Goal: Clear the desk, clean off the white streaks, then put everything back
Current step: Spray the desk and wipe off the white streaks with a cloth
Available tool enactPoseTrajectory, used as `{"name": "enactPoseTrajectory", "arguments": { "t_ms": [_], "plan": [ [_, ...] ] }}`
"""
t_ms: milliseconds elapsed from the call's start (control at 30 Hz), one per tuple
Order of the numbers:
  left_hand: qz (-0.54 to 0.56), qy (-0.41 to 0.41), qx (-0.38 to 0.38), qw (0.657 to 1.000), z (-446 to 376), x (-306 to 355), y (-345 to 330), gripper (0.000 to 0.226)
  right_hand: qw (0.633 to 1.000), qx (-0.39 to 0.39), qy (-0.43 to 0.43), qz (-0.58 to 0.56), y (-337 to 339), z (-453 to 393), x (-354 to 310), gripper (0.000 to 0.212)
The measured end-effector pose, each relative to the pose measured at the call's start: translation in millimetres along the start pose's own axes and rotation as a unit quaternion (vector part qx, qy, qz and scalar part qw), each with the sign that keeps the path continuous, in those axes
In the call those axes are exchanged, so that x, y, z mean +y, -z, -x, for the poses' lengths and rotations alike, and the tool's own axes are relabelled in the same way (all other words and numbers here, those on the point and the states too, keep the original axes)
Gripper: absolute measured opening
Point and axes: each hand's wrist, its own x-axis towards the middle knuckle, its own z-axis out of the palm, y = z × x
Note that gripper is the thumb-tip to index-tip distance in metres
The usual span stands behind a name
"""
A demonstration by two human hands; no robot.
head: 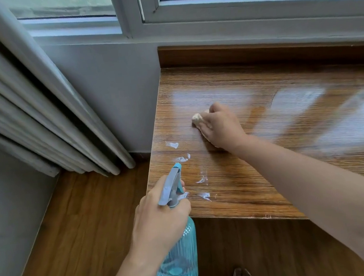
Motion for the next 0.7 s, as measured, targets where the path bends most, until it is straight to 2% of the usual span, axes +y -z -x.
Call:
{"name": "enactPoseTrajectory", "arguments": {
  "t_ms": [167, 233, 333, 400, 533, 700],
  "plan": [
    [0.010, -0.009, -0.001, 1.000, 3, 0, 0, 0.032, 0.989, -0.048, 0.092, -0.110, 12, 94, -22, 0.028],
    [0.010, -0.007, 0.001, 1.000, 3, 1, 0, 0.031, 0.981, -0.084, 0.134, -0.113, 17, 126, -24, 0.022],
    [0.013, -0.007, -0.001, 1.000, 5, 2, -1, 0.031, 0.980, -0.104, 0.147, -0.089, 18, 120, -18, 0.032],
    [0.015, -0.009, 0.000, 1.000, 6, 2, 0, 0.029, 0.988, -0.080, 0.117, -0.068, 15, 91, -17, 0.033],
    [0.012, -0.013, 0.000, 1.000, 7, 3, -1, 0.028, 0.999, -0.027, -0.015, -0.031, 5, 37, -18, 0.031],
    [0.020, -0.009, 0.006, 1.000, 9, 3, 1, 0.027, 0.985, -0.104, -0.063, -0.124, 29, 41, -12, 0.048]
  ]
}}
